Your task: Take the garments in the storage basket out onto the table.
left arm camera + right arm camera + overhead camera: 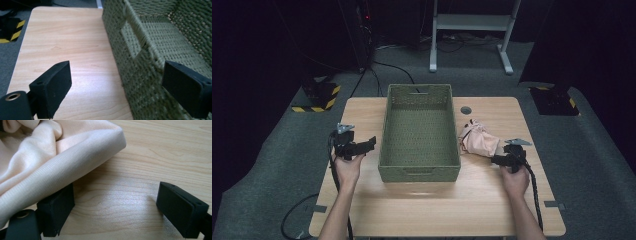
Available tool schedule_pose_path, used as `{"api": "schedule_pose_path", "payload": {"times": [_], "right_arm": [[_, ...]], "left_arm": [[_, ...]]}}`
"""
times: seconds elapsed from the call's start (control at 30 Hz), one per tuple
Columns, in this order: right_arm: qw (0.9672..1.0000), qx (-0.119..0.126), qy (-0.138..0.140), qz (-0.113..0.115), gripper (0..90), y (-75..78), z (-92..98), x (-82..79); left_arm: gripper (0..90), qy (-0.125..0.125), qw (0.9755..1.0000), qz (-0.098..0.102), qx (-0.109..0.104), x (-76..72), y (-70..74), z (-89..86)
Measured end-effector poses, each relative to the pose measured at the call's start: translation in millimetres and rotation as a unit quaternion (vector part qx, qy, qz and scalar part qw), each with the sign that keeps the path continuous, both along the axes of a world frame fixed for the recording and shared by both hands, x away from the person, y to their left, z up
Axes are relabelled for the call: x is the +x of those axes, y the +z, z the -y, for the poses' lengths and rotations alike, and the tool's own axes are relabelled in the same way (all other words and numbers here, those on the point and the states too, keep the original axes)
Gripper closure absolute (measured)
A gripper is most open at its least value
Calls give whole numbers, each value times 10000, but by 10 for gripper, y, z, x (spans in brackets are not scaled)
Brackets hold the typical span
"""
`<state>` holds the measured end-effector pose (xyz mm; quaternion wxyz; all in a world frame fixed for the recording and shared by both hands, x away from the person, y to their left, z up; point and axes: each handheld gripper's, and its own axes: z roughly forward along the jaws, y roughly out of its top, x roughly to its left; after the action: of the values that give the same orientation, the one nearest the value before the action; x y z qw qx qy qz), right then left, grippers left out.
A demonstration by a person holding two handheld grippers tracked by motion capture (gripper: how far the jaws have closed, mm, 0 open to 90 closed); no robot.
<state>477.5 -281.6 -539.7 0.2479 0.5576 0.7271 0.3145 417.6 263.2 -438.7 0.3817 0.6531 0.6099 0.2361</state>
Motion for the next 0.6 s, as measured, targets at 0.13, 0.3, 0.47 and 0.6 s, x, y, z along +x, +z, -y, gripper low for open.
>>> {"api": "schedule_pose_path", "payload": {"times": [0.13,0.3,0.47,0.6], "right_arm": [[10000,0,0,0,144,0,0,0],[10000,0,1,-1,144,0,-1,-1],[10000,1,0,1,144,0,-1,-1],[10000,-1,1,0,144,0,-1,-1]], "left_arm": [[96,45,9999,-101,-18,6,-101,-9],[96,113,9995,-292,41,19,-261,-18],[96,163,9990,-410,80,27,-368,-12],[96,158,9980,-593,177,66,-472,4]]}}
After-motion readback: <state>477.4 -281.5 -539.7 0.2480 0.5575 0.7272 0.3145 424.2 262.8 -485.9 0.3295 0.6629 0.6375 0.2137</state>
